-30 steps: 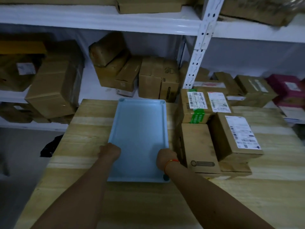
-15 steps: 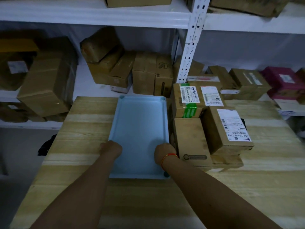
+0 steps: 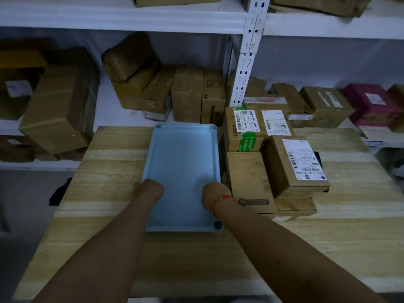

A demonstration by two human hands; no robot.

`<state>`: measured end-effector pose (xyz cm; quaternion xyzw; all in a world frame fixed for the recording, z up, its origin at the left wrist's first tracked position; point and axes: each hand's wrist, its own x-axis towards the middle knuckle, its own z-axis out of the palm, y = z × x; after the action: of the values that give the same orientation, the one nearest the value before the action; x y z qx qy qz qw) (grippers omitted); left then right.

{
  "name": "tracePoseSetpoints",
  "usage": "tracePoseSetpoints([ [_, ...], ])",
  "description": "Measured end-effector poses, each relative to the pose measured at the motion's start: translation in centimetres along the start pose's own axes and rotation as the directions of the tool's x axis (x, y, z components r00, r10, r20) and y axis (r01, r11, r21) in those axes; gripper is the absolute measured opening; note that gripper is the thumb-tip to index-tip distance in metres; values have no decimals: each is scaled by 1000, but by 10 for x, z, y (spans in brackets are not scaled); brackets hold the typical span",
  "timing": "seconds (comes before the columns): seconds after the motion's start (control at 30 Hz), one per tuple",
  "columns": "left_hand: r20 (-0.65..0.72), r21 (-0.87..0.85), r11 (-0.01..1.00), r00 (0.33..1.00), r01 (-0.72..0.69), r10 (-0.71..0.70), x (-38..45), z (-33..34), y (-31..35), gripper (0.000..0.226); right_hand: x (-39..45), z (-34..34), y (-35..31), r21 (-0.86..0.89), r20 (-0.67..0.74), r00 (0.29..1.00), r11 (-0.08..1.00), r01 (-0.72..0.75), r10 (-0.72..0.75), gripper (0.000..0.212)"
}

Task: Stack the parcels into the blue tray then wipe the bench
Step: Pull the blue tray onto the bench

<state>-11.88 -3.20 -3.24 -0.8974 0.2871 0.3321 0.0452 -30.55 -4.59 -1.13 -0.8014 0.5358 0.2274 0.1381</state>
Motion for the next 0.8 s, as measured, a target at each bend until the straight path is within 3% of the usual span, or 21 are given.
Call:
tracePoseSetpoints([
  [0.1, -72, -63, 998, 997, -23, 18, -28, -11, 20, 60, -5, -11, 3, 132, -68, 998, 991, 25, -16, 31],
  [0.27, -204, -162, 955, 955, -249, 215, -66, -20, 65, 49, -19, -46, 17, 326, -257, 965, 945, 37, 51, 25],
  [0.37, -316, -199, 879, 878, -433, 361, -94, -18, 99, 42, -32, -69, 38, 358, -578, 791, 933, 25, 201, 16],
  [0.47, -393, -260, 763, 787, -592, 477, -126, -5, 132, 31, -44, -83, 65, 456, -550, 785, 890, -4, 286, 25],
  [0.53, -430, -293, 682, 730, -670, 532, -150, 7, 155, 24, -52, -90, 96, 499, -604, 704, 866, -32, 374, 27],
  [0.6, -418, -313, 622, 693, -717, 587, -170, 18, 176, 19, -60, -96, 127, 548, -632, 627, 835, -54, 455, 27],
  [0.7, -277, -372, 581, 683, -724, 675, -195, 35, 206, 23, -67, -99, 175, 613, -621, 558, 785, -92, 550, 28],
  [0.8, -88, -518, 584, 718, -625, 690, -204, 49, 227, 33, -73, -97, 218, 686, -534, 581, 716, -128, 615, 26],
])
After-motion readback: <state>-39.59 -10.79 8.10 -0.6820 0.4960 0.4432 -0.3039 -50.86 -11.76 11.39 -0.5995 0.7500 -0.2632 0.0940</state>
